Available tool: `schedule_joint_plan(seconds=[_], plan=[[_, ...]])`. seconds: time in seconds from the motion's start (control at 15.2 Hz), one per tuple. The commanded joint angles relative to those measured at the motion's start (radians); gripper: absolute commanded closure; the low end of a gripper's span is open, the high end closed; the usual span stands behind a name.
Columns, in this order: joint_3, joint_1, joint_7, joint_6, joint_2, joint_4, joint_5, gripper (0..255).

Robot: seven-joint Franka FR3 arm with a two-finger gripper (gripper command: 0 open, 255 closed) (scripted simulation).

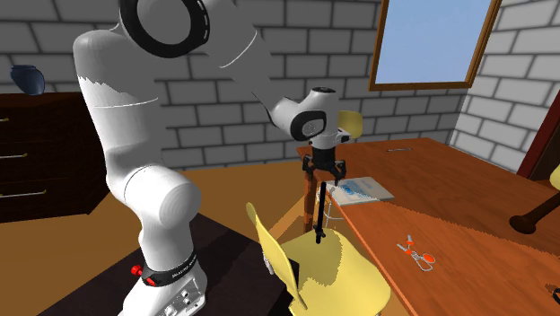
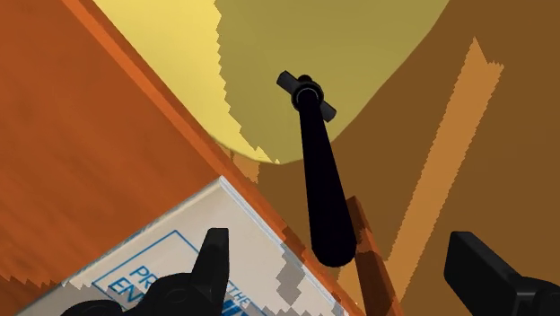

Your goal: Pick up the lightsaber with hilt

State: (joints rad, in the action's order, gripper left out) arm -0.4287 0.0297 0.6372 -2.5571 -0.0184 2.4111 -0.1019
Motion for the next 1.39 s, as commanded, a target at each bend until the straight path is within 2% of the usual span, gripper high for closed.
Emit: schedule_joint_plan(seconds=[0.0,0.13,0.2,0.79,1.32], plan=[[0.001,-0.002,0.023,-0.036,0.033,0.007,-0.031,0],[0.001,-0.002,0.023,-0.037,0.033,0.007,-0.031,0],[0.002,-0.002,0.023,-0.037,0.035,0.005,-0.032,255],[0.001,-0.002,0.023,-0.036,0.033,0.007,-0.031,255],[0.002,0.003,-0.037,0.072,-0.052,-0.026,0.045,255]])
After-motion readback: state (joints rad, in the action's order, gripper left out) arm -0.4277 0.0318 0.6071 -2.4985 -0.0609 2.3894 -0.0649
